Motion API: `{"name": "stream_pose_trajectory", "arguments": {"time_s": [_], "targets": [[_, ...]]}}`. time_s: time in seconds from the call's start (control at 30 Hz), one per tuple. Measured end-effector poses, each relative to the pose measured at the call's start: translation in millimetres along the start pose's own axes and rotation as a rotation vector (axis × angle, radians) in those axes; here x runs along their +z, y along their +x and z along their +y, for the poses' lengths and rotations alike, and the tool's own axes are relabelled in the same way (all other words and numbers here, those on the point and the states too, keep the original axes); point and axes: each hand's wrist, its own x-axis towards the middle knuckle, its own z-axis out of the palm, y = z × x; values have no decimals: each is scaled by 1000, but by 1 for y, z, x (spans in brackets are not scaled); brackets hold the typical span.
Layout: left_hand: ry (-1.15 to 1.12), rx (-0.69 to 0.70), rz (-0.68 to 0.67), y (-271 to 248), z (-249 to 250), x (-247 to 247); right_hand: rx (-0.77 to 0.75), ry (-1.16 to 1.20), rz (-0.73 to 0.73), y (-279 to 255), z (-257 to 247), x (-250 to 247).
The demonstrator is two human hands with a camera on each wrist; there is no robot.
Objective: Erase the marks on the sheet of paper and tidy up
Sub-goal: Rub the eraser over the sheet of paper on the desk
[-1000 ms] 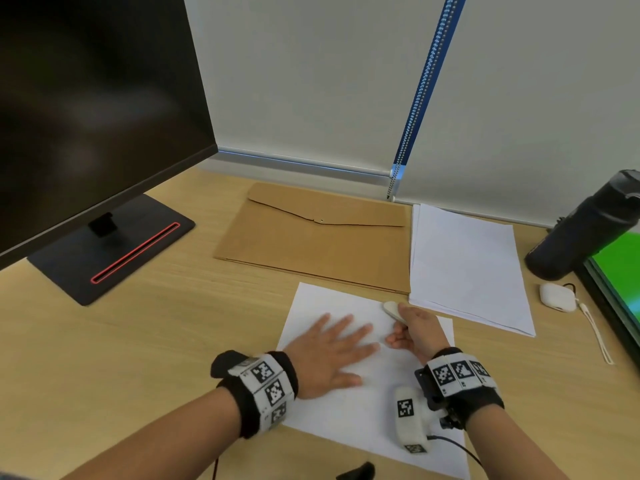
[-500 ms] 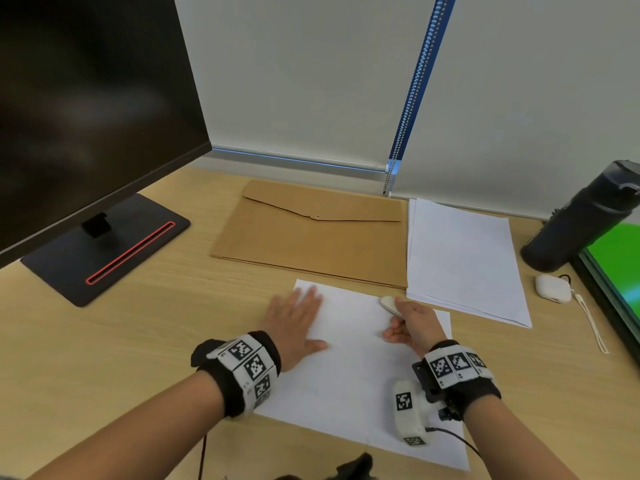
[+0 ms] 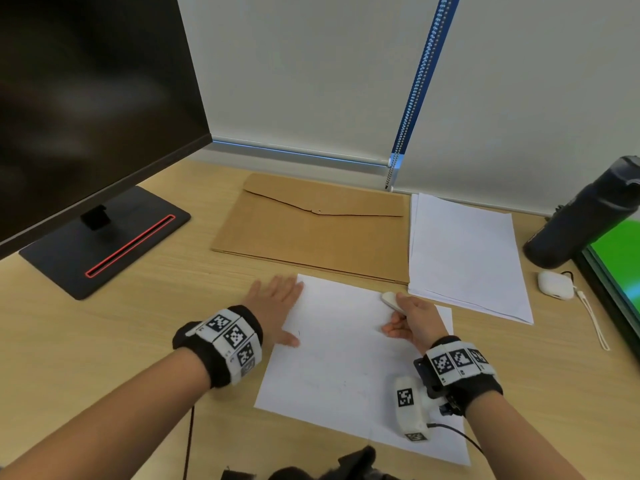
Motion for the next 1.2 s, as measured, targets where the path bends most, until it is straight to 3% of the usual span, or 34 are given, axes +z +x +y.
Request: {"name": "stream_pose_trajectory", "arguments": {"time_s": [0.07, 0.17, 0.37, 0.6, 0.7, 0.77, 0.87, 0.97, 1.07, 1.2], "targets": [[-92, 181, -13, -1, -5, 7, -8, -52, 3, -2, 0, 2], [-180, 250, -1, 0, -5, 18, -48, -261, -27, -9, -4, 10], [-181, 232, -7, 3, -1, 23, -147, -650, -200, -27, -4, 43], [-161, 209, -11, 4, -1, 24, -221, -704, -160, -14, -15, 66], [-152, 200, -24, 4, 1, 22, -306, -857, -157, -18, -11, 72], [-151, 197, -31, 4, 2, 21, -353, -1008, -251, -29, -8, 74], [-152, 197, -31, 4, 3, 21, -292, -1095, -415, -38, -14, 75], [-150, 198, -28, 3, 3, 20, -291, -1029, -309, -25, -22, 79], [-148, 192, -29, 3, 4, 20, -390, -1074, -235, -28, -9, 83], [-140, 182, -30, 5, 5, 21, -425, -1246, -488, -55, 7, 81]]}}
